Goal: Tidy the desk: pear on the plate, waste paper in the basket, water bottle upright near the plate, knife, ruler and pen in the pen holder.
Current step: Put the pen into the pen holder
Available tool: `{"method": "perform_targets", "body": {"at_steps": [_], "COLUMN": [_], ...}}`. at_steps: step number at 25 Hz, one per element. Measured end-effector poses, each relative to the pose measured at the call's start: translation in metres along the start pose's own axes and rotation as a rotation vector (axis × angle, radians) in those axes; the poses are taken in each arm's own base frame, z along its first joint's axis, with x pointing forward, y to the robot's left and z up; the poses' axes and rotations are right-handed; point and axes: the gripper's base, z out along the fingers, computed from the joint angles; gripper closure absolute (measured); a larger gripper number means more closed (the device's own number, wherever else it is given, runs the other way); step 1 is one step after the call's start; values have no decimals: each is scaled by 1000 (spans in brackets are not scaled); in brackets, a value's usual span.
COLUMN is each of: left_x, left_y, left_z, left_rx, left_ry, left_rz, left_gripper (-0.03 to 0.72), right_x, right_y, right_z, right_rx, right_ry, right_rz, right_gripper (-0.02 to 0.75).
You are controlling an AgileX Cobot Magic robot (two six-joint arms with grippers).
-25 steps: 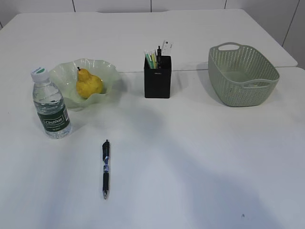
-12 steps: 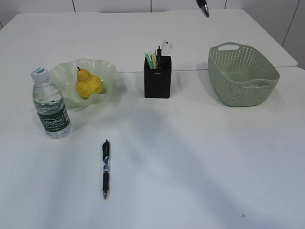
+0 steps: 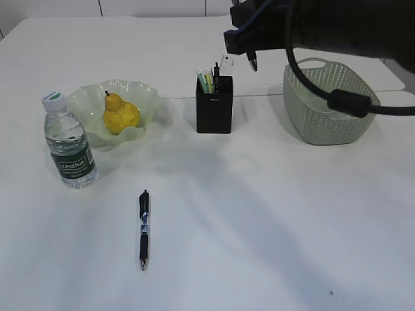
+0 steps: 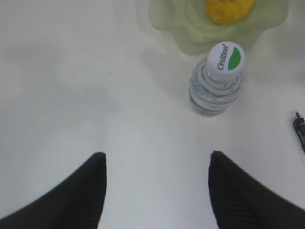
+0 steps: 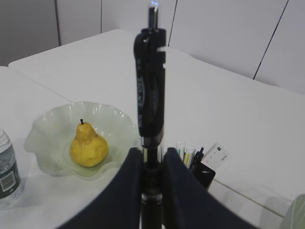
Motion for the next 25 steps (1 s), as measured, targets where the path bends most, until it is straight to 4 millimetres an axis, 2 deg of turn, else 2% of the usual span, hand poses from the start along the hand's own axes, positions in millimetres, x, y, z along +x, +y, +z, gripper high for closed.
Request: {"method": "perform_targets", "body": {"at_steps": [6, 11, 17, 25], "left_x": [-1, -1, -1, -1], "left_y": [0, 0, 0, 0], "left_z": [0, 0, 0, 0], "left_rx": [2, 2, 3, 3], "left_ry": [-6, -6, -6, -6], "left_rz": [0, 0, -1, -1], "left_gripper": [215, 215, 215, 214], "right_x": [31, 47, 61, 80], "right_y": [4, 3, 2, 4], "right_z": [37, 59, 74, 85], "right_rx": [20, 74, 119, 138], "right_ry": [-28, -116, -192, -178], "right_rz": [17, 71, 88, 104], "right_gripper": [654, 654, 654, 654]}}
